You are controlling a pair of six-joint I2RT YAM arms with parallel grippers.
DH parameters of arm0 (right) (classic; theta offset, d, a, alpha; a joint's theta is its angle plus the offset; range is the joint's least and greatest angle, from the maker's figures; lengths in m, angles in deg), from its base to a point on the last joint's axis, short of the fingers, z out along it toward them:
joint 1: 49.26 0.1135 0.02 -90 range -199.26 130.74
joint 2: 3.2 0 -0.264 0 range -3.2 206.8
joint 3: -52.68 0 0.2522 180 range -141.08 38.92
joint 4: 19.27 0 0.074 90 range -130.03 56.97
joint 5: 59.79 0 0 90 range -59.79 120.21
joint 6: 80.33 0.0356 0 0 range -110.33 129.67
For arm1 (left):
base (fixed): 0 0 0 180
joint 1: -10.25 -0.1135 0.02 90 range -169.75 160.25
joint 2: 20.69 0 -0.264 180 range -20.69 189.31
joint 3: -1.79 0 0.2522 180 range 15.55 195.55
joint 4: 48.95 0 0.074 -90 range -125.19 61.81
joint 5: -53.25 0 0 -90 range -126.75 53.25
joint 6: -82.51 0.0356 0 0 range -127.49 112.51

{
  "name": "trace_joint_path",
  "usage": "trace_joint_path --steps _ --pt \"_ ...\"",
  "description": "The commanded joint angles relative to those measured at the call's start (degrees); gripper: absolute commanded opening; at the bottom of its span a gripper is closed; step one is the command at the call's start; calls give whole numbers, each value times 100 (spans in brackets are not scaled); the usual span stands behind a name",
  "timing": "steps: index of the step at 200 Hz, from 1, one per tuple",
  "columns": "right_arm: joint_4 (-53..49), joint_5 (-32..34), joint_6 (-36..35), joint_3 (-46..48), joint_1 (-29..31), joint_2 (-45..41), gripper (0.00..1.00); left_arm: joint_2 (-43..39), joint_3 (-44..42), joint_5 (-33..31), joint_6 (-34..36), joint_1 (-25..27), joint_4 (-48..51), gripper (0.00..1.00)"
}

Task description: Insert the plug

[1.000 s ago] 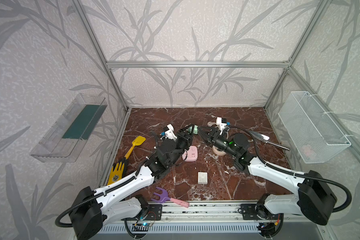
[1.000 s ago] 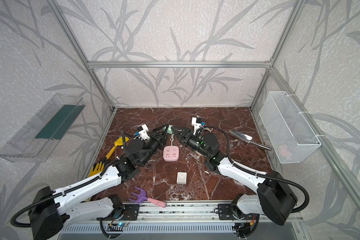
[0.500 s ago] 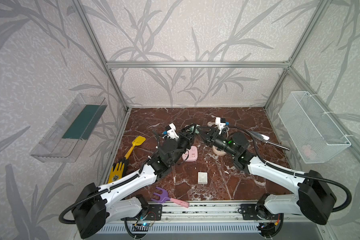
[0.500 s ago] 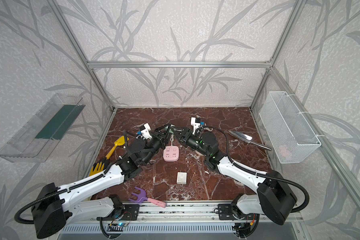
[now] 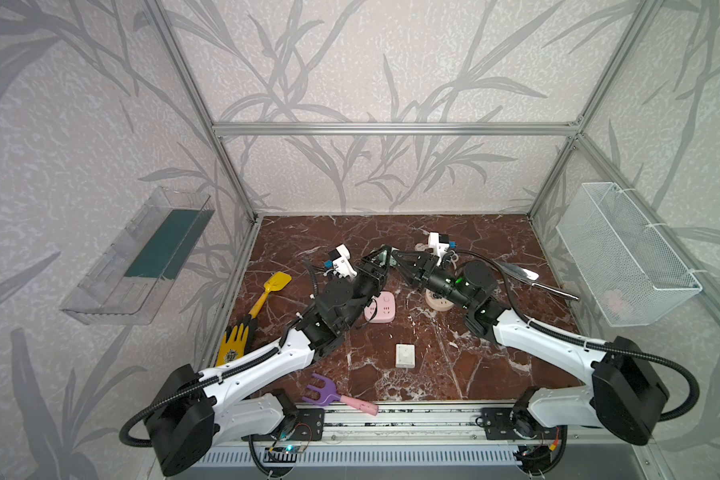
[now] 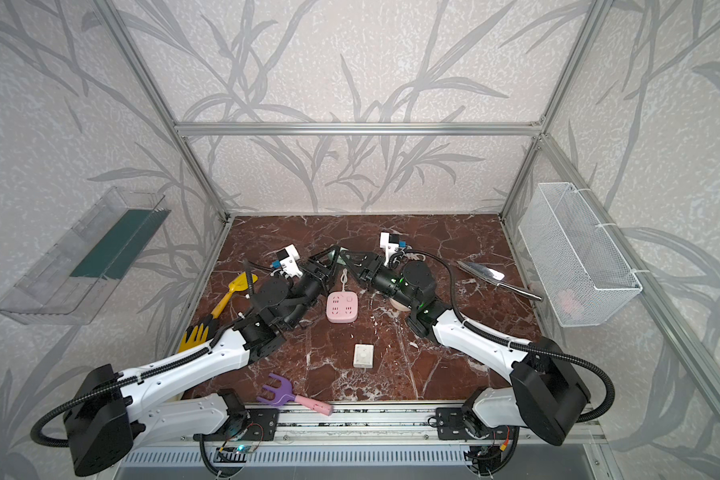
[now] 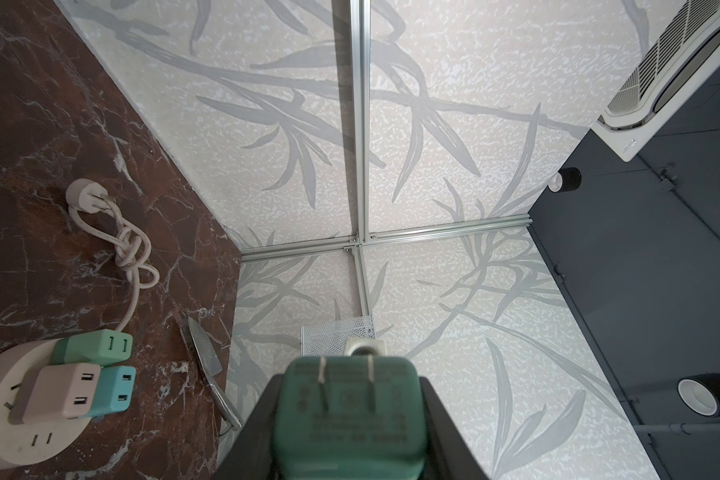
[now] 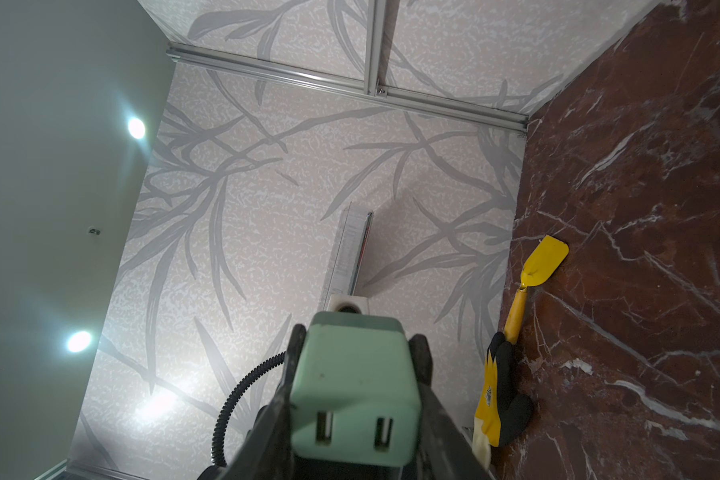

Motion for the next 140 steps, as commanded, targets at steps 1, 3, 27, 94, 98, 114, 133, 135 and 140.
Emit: trace_joint_path --steps 1,3,27,94,98,114,133,135,140 --pt "182 -54 208 -196 -17 177 43 -11 -62 509 262 143 -375 0" --pt "187 -55 221 -196 -20 178 43 5 -70 519 258 147 -411 0" --pt "315 -88 319 -210 -24 241 38 157 -215 614 161 142 -809 0" --pt "483 -176 533 -170 -23 486 0 -35 -275 548 504 142 -466 0" --pt "479 -171 535 -170 -24 492 0 -67 -297 523 524 142 -466 0" --pt "408 -188 505 -170 -24 504 0 -199 -413 350 564 134 -432 0" --pt "293 -207 428 -196 -27 493 0 -334 -452 283 655 109 -229 0" --pt "285 -205 423 -196 -27 494 0 -340 -454 289 664 112 -212 1" --pt "259 -205 408 -196 -32 495 0 -368 -454 307 700 105 -178 4"
